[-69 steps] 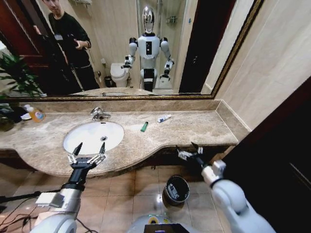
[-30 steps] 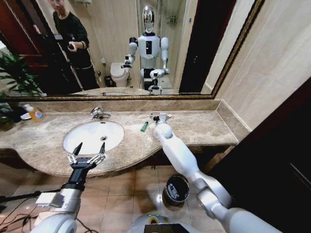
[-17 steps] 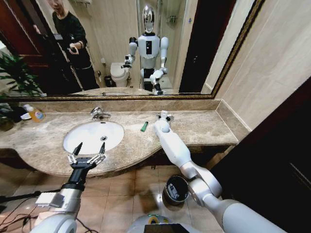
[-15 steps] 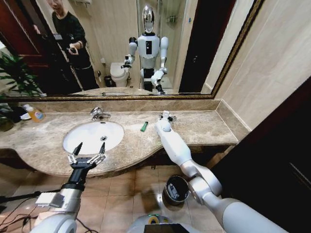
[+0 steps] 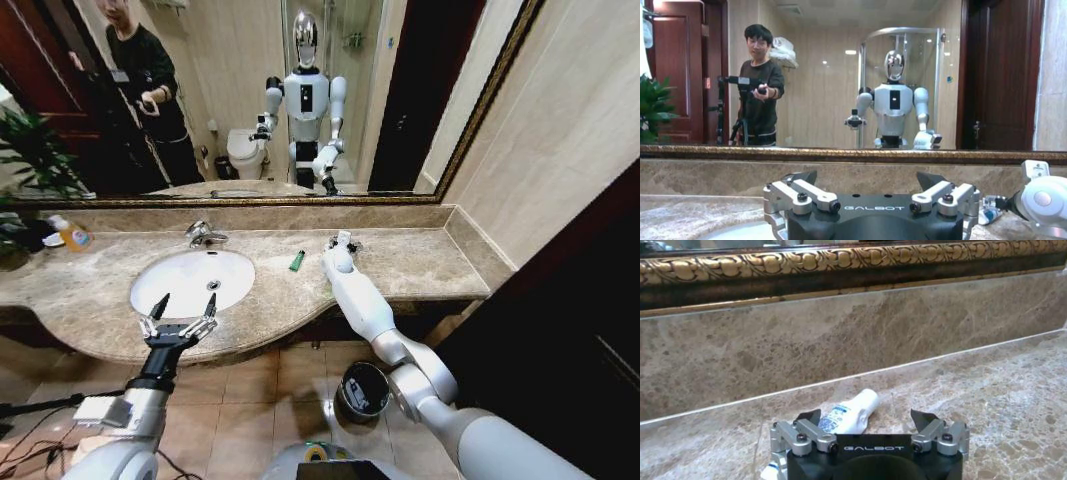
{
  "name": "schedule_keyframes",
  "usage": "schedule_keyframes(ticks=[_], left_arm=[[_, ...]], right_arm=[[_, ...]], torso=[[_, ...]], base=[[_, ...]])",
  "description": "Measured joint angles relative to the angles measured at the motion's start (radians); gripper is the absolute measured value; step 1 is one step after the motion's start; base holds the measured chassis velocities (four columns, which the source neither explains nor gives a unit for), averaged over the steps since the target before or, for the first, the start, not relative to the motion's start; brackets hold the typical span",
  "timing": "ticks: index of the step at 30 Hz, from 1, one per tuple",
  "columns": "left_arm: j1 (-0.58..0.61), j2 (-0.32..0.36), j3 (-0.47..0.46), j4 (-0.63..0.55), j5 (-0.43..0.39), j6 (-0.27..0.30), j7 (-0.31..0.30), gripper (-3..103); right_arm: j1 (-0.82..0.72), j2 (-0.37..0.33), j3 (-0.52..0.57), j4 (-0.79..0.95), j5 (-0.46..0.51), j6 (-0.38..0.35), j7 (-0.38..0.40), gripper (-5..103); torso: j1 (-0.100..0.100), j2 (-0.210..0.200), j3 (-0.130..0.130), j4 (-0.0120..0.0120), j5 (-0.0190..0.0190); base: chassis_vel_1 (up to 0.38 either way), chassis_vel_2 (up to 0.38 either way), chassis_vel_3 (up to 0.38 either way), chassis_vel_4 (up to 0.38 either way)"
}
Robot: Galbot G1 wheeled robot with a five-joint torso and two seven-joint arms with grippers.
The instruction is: Pick up the trash from the sink and place it in the trash bin.
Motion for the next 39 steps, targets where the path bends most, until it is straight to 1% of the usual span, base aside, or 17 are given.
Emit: schedule_keyframes(ticks=[2,11,17,24,39], left_arm=[[0.000,0.000,0.000,0.000,0.000,0.000,0.000,100],[0.000,0.000,0.000,0.000,0.000,0.000,0.000,100],[0.000,0.000,0.000,0.000,0.000,0.000,0.000,100],[0.000,0.000,0.000,0.000,0.000,0.000,0.000,100],[0.000,0.000,0.000,0.000,0.000,0.000,0.000,100]], right_arm=[[-0.003,0.000,-0.005,0.007,0.000,-0.001,0.000,91],[-0.030,0.000,-0.088,0.085,-0.001,-0.008,-0.007,91],[-0.047,0.000,-0.122,0.100,-0.005,-0.014,-0.001,91],[-0.059,0.000,-0.124,0.089,-0.028,-0.013,0.003,91],[-0.091,0.000,-0.146,0.103,-0.037,-0.009,0.012,91]], torso=[[0.000,0.000,0.000,0.0000,0.0000],[0.000,0.000,0.000,0.0001,0.0001],[0.000,0.000,0.000,0.0002,0.0001],[0.000,0.000,0.000,0.0001,0.0001],[0.000,0.000,0.000,0.0001,0.0001]], base=[[0.000,0.000,0.000,0.000],[0.000,0.000,0.000,0.000],[0.000,0.000,0.000,0.000],[0.000,0.000,0.000,0.000],[0.000,0.000,0.000,0.000]])
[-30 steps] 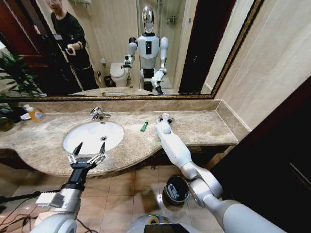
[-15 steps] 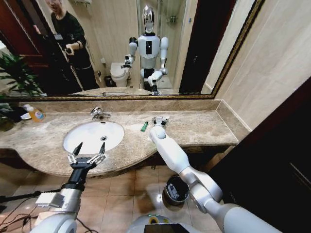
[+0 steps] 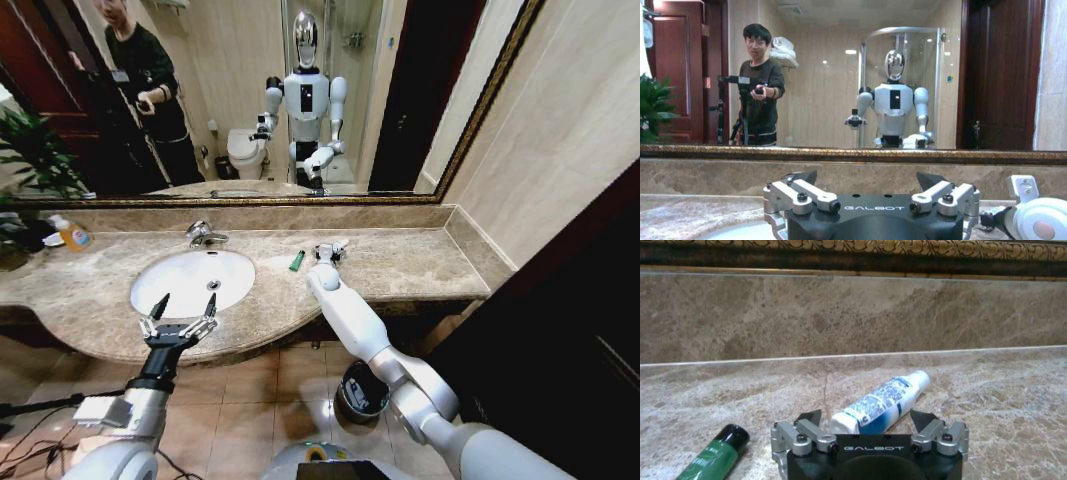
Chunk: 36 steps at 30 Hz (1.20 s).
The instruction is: Pick up the trash from the sink and place it in the trash bin.
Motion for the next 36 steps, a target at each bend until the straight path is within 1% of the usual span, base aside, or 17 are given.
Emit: schedule_keyframes(ticks=[1,3,5,7,8,11,12,14,15,16,17,20,29,31,33,35,36], left_arm=[[0.000,0.000,0.000,0.000,0.000,0.000,0.000,100],[0.000,0.000,0.000,0.000,0.000,0.000,0.000,100],[0.000,0.000,0.000,0.000,0.000,0.000,0.000,100],[0.000,0.000,0.000,0.000,0.000,0.000,0.000,100],[0.000,0.000,0.000,0.000,0.000,0.000,0.000,100],[0.000,0.000,0.000,0.000,0.000,0.000,0.000,100],[0.000,0.000,0.000,0.000,0.000,0.000,0.000,100],[0.000,0.000,0.000,0.000,0.000,0.000,0.000,100],[0.000,0.000,0.000,0.000,0.000,0.000,0.000,100],[0.000,0.000,0.000,0.000,0.000,0.000,0.000,100],[0.000,0.000,0.000,0.000,0.000,0.000,0.000,100],[0.000,0.000,0.000,0.000,0.000,0.000,0.000,100],[0.000,0.000,0.000,0.000,0.000,0.000,0.000,100],[0.000,0.000,0.000,0.000,0.000,0.000,0.000,100],[0.000,0.000,0.000,0.000,0.000,0.000,0.000,100],[0.000,0.000,0.000,0.000,0.000,0.000,0.000,100],[0.000,0.000,0.000,0.000,0.000,0.000,0.000,100]], right_arm=[[-0.001,0.000,-0.002,0.001,-0.001,0.001,0.000,90],[-0.001,0.000,-0.005,0.004,-0.003,0.004,0.001,82],[-0.002,0.000,-0.006,0.004,-0.005,0.006,0.001,82],[-0.006,0.000,-0.009,0.007,-0.009,0.010,0.001,71],[-0.006,0.000,-0.009,0.007,-0.009,0.010,0.001,71],[-0.017,0.000,-0.011,0.012,-0.017,0.012,0.000,54],[-0.017,0.000,-0.011,0.012,-0.017,0.012,0.000,54],[-0.029,0.000,-0.014,0.017,-0.022,0.016,0.000,44],[-0.029,0.000,-0.014,0.017,-0.022,0.016,0.000,44],[-0.033,0.000,-0.015,0.022,-0.022,0.017,0.000,38],[-0.033,0.000,-0.015,0.022,-0.022,0.017,0.000,38],[-0.044,0.000,-0.026,0.048,-0.023,0.020,-0.001,29],[-0.079,-0.006,-0.063,0.161,-0.019,0.028,-0.002,28],[-0.093,-0.027,-0.075,0.202,-0.013,0.028,-0.002,28],[-0.118,-0.078,-0.096,0.284,0.008,0.028,-0.005,28],[-0.159,-0.161,-0.113,0.417,0.046,0.020,-0.034,28],[-0.159,-0.161,-0.113,0.417,0.046,0.020,-0.034,28]], torso=[[0.000,0.000,0.000,0.0000,0.0000],[0.000,0.000,0.000,0.0000,0.0000],[0.000,0.000,0.000,0.0000,0.0000],[0.000,0.000,0.000,0.0000,0.0000],[0.000,0.000,0.000,0.0000,0.0000],[0.000,0.000,0.000,0.0000,0.0000],[0.000,0.000,0.000,0.0000,0.0000],[0.000,0.000,0.000,0.0000,0.0000],[0.000,0.000,0.000,0.0000,0.0000],[0.000,0.000,0.000,0.0000,0.0000],[0.000,0.000,0.000,0.0000,0.0000],[0.000,0.000,0.000,0.0000,0.0000],[0.000,0.000,0.000,0.0002,0.0002],[0.000,0.000,0.000,0.0004,0.0002],[0.000,0.000,0.000,0.0002,0.0000],[0.000,0.000,0.000,0.0000,0.0002],[0.000,0.000,0.000,0.0000,0.0002]], base=[[0.000,0.000,0.000,0.000],[0.000,0.000,0.000,0.000],[0.000,0.000,0.000,0.000],[0.000,0.000,0.000,0.000],[0.000,0.000,0.000,0.000],[0.000,0.000,0.000,0.000],[0.000,0.000,0.000,0.000],[0.000,0.000,0.000,0.000],[0.000,0.000,0.000,0.000],[0.000,0.000,0.000,0.000],[0.000,0.000,0.000,0.000],[0.000,0.000,0.000,0.000],[0.000,0.000,0.000,0.000],[0.000,0.000,0.000,0.000],[0.000,0.000,0.000,0.000],[0.000,0.000,0.000,0.000],[0.000,0.000,0.000,0.000]])
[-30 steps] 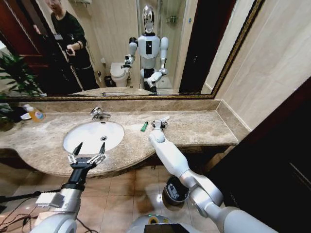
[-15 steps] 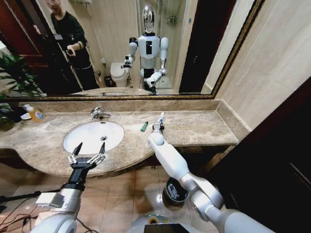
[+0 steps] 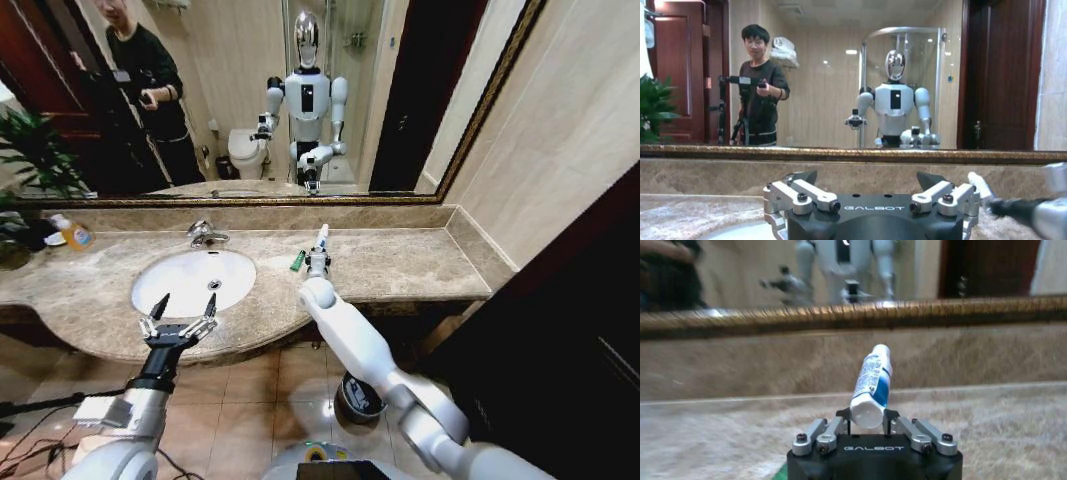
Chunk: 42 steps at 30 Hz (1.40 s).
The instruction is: Pick up the trash from the sink and place it in the trash bin.
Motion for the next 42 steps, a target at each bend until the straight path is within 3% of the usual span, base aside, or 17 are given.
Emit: schedule_keyframes(ticks=[2,3,5,6,10,11,13,14,17,20,27,29,30,33,34,36,42], left_arm=[[0.000,0.000,0.000,0.000,0.000,0.000,-0.001,100],[0.000,0.000,0.000,0.000,0.000,0.000,-0.001,100],[0.000,0.000,0.000,0.000,0.000,0.000,0.000,100],[0.000,0.000,0.000,0.000,0.000,0.000,0.000,100],[0.000,0.000,0.000,0.000,0.000,0.000,-0.001,100],[0.000,0.000,0.000,0.000,0.000,0.000,-0.001,100],[0.000,0.000,0.000,0.000,0.000,0.000,-0.001,100],[0.000,0.000,0.000,0.000,0.000,0.000,-0.001,100],[0.000,0.000,0.000,0.000,0.000,0.000,-0.001,100],[0.000,0.000,0.000,0.000,0.000,0.000,0.000,100],[0.000,0.000,0.000,0.000,0.000,0.000,0.000,100],[0.000,0.000,0.000,0.000,0.000,0.000,0.000,100],[0.000,0.000,0.000,0.000,0.000,0.000,0.000,100],[0.000,0.000,0.000,0.000,0.000,0.000,0.000,100],[0.000,0.000,0.000,0.000,0.000,0.000,0.000,100],[0.000,0.000,0.000,0.000,0.000,0.000,0.000,100],[0.000,0.000,0.000,0.000,0.000,0.000,0.000,100]], right_arm=[[-0.057,-0.104,0.000,0.139,0.026,-0.006,-0.070,28],[-0.057,-0.104,0.000,0.139,0.026,-0.006,-0.070,28],[-0.153,-0.220,0.044,0.282,0.019,-0.007,-0.191,28],[-0.153,-0.220,0.044,0.282,0.019,-0.007,-0.191,28],[-0.347,-0.363,0.161,0.475,0.016,-0.004,-0.378,28],[-0.347,-0.363,0.161,0.475,0.016,-0.004,-0.378,28],[-0.455,-0.421,0.256,0.537,0.014,0.021,-0.537,28],[-0.455,-0.421,0.256,0.537,0.014,0.021,-0.537,28],[-0.620,-0.469,0.369,0.594,0.010,0.088,-0.696,28],[-0.693,-0.471,0.414,0.614,0.009,0.119,-0.729,28],[-0.971,-0.400,0.617,0.687,-0.062,0.184,-0.903,28],[-1.079,-0.361,0.679,0.689,-0.090,0.237,-1.021,28],[-1.079,-0.361,0.679,0.689,-0.090,0.237,-1.021,28],[-1.180,-0.299,0.780,0.626,-0.084,0.342,-1.292,28],[-1.180,-0.299,0.780,0.626,-0.084,0.342,-1.292,28],[-1.205,-0.271,0.824,0.557,-0.074,0.404,-1.403,28],[-1.219,-0.244,0.863,0.383,-0.107,0.478,-1.447,28]], torso=[[0.000,0.000,0.000,0.0001,-0.0001],[0.000,0.000,0.000,0.0001,-0.0001],[0.000,0.000,0.000,0.0001,0.0001],[0.000,0.000,0.000,0.0001,0.0001],[0.000,0.000,0.000,-0.0003,0.0004],[0.000,0.000,0.000,-0.0003,0.0004],[0.000,0.000,0.000,-0.0001,0.0000],[0.000,0.000,0.000,-0.0001,0.0000],[0.000,0.000,0.000,0.0001,0.0001],[0.000,0.000,0.000,-0.0002,0.0001],[0.000,0.000,0.000,0.0001,0.0001],[0.000,0.000,0.000,-0.0001,0.0000],[0.000,0.000,0.000,-0.0001,0.0000],[0.000,0.000,0.000,-0.0002,-0.0001],[0.000,0.000,0.000,-0.0002,-0.0001],[0.000,0.000,0.000,-0.0001,0.0001],[0.000,0.000,0.000,0.0000,-0.0002]], base=[[0.000,0.000,0.000,0.000],[0.000,0.000,0.000,0.000],[0.000,0.000,0.000,0.000],[0.000,0.000,0.000,0.000],[0.000,0.000,0.000,0.000],[0.000,0.000,0.000,0.000],[0.000,0.000,0.000,0.000],[0.000,0.000,0.000,0.000],[0.000,0.000,0.000,0.000],[0.000,0.000,0.000,0.000],[0.000,0.000,0.000,0.000],[0.000,0.000,0.000,0.000],[0.000,0.000,0.000,0.000],[0.000,0.000,0.000,0.000],[0.000,0.000,0.000,0.000],[0.000,0.000,0.000,0.000],[0.000,0.000,0.000,0.000]])
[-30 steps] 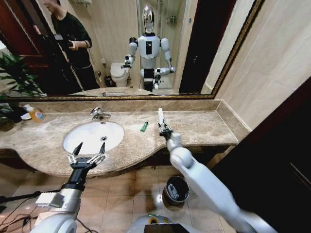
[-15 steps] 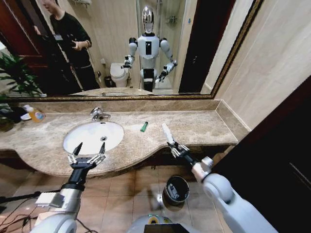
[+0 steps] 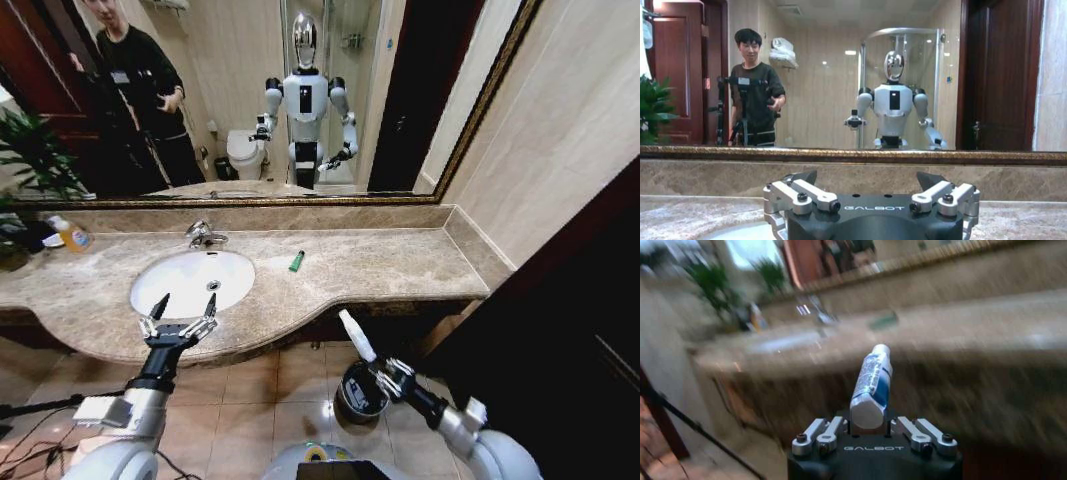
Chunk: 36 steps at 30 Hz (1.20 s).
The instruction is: Pick up the trash from the sink and place it in the trash bin.
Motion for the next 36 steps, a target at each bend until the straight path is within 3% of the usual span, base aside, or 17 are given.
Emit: schedule_keyframes(ticks=[4,7,9,12,17,25,33,34,36], left_arm=[[0.000,0.000,0.000,0.000,0.000,0.000,0.000,100],[0.000,0.000,0.000,0.000,0.000,0.000,0.000,100],[0.000,0.000,0.000,0.000,0.000,0.000,0.000,100],[0.000,0.000,0.000,0.000,0.000,0.000,0.000,100],[0.000,0.000,0.000,0.000,0.000,0.000,0.000,100],[0.000,0.000,0.000,0.000,0.000,0.000,0.000,100],[0.000,0.000,0.000,0.000,0.000,0.000,0.000,100],[0.000,0.000,0.000,0.000,0.000,0.000,0.000,100],[0.000,0.000,0.000,0.000,0.000,0.000,0.000,100]], right_arm=[[0.034,0.020,-0.005,-0.141,-0.072,0.025,0.051,28],[0.085,0.046,-0.037,-0.255,-0.138,0.036,0.133,28],[0.100,0.054,-0.045,-0.276,-0.154,0.038,0.152,28],[0.177,0.096,-0.087,-0.358,-0.232,0.035,0.257,28],[0.262,0.134,-0.124,-0.449,-0.321,0.030,0.347,28],[0.364,0.138,-0.199,-0.589,-0.360,0.018,0.436,28],[0.425,0.147,-0.211,-0.706,-0.402,0.026,0.449,27],[0.432,0.149,-0.212,-0.722,-0.414,0.028,0.458,37],[0.434,0.152,-0.213,-0.726,-0.421,0.028,0.463,37]], torso=[[0.000,0.000,0.000,0.0000,0.0001],[0.000,0.000,0.000,-0.0001,0.0000],[0.000,0.000,0.000,-0.0001,0.0000],[0.000,0.000,0.000,0.0000,-0.0001],[0.000,0.000,0.000,0.0001,-0.0003],[0.000,0.000,0.000,0.0000,0.0000],[0.000,0.000,0.000,0.0000,0.0000],[0.000,0.000,0.000,0.0000,-0.0001],[0.000,0.000,0.000,0.0000,-0.0001]], base=[[0.000,0.000,0.000,0.000],[0.000,0.000,0.000,0.000],[0.000,0.000,0.000,0.000],[0.000,0.000,0.000,0.000],[0.000,0.000,0.000,0.000],[0.000,0.000,0.000,0.000],[0.000,0.000,0.000,0.000],[0.000,0.000,0.000,0.000],[0.000,0.000,0.000,0.000]])
